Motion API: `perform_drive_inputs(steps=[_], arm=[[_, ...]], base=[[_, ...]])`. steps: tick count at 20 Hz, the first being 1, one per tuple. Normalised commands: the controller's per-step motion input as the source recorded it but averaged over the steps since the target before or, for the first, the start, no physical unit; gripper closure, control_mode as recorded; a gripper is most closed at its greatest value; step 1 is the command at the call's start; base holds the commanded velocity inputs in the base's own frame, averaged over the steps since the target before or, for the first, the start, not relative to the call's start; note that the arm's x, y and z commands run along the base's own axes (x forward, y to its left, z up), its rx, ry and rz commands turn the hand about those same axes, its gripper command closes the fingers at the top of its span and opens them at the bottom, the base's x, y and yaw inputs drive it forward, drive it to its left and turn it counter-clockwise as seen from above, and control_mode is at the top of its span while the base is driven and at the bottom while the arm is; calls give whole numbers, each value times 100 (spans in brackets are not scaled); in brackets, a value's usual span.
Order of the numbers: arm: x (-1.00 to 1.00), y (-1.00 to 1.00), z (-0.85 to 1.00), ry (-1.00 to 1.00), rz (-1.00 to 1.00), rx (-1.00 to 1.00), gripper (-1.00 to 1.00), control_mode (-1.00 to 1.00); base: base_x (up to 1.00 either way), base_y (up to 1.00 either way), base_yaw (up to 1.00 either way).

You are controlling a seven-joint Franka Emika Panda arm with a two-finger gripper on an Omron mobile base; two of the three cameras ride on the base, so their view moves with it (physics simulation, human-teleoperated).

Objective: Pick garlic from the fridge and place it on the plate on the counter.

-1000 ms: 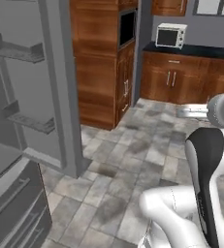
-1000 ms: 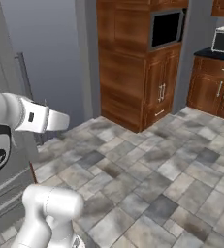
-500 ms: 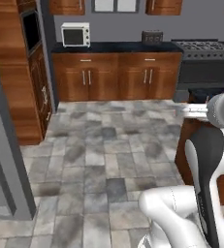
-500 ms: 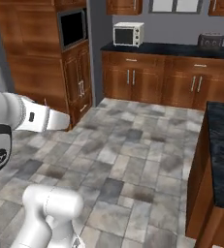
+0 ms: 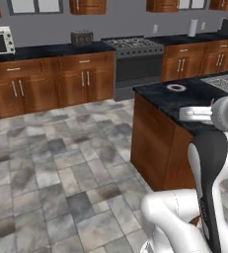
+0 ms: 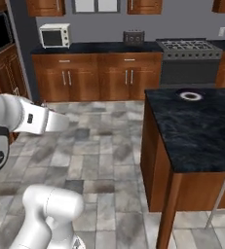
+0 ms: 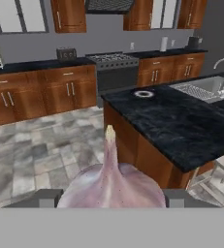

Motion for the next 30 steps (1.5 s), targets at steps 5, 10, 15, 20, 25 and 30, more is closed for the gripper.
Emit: perform_drive_inputs(steps=[5,10,15,20,25,30], arm=[[0,0,0,0,0,0,100,100],[0,0,0,0,0,0,100,100],[0,0,0,0,0,0,100,100],[0,0,0,0,0,0,100,100],[0,0,0,0,0,0,100,100],[0,0,0,0,0,0,100,100]], base=[[63,0,-10],[73,0,-6],[85,-4,-3],[92,-7,-1],[100,4,-17],[100,30,-41]])
